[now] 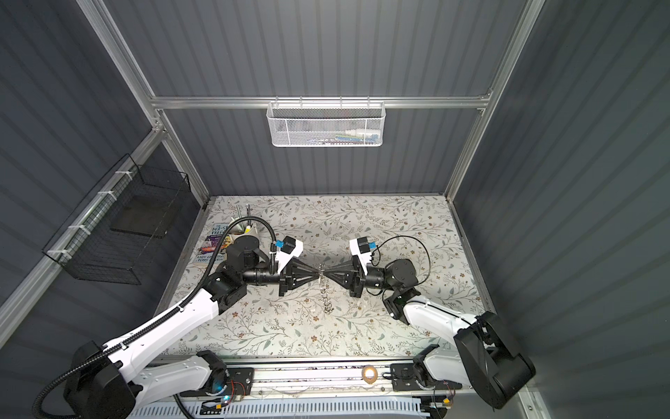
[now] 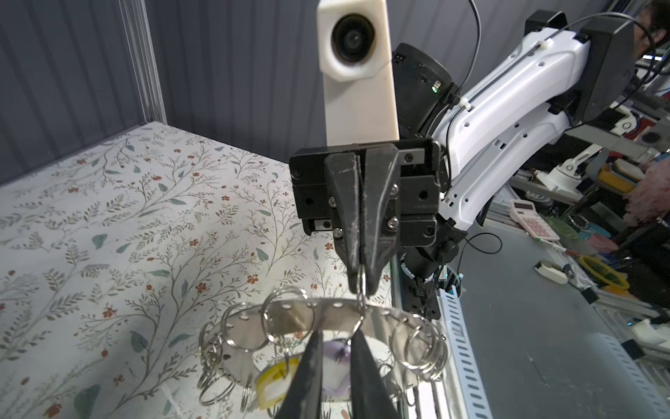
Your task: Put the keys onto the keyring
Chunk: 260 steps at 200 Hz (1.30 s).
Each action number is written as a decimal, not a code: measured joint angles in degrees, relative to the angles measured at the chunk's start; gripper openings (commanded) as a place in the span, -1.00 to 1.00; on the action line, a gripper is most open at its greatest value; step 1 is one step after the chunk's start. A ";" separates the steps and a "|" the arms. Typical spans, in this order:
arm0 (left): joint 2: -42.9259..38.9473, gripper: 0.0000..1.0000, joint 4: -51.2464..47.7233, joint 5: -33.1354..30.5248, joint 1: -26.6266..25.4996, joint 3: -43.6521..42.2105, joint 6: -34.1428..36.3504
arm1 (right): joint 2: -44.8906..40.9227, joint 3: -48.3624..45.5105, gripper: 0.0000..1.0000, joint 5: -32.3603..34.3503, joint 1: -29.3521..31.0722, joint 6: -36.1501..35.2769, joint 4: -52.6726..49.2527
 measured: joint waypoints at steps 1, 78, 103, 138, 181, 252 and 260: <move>0.00 -0.93 0.02 0.00 0.00 -0.02 0.09 | 0.04 0.00 -1.00 0.04 0.00 0.00 0.07; -0.07 -1.00 1.09 0.66 0.00 -0.42 -0.83 | 1.66 0.00 -1.00 -0.24 -0.33 1.38 2.89; 0.52 -1.00 0.15 0.68 0.00 -0.24 -0.79 | 2.60 0.00 -1.00 -0.61 -0.46 2.19 3.85; 3.13 -1.00 -3.02 0.68 -0.33 1.73 0.07 | 4.70 0.31 -1.00 -0.68 -0.90 3.67 5.49; 4.79 -0.97 -5.44 0.20 -0.50 3.39 0.96 | 6.14 0.70 -1.00 -0.59 -1.07 5.11 6.34; 3.74 -0.07 -6.34 -11.72 -0.87 2.49 -0.68 | 6.10 0.70 -1.00 -1.29 -0.85 5.97 9.44; 2.47 -0.01 -5.95 -13.64 -0.87 1.22 -1.22 | 6.12 0.70 -1.00 -1.49 -0.85 6.14 9.79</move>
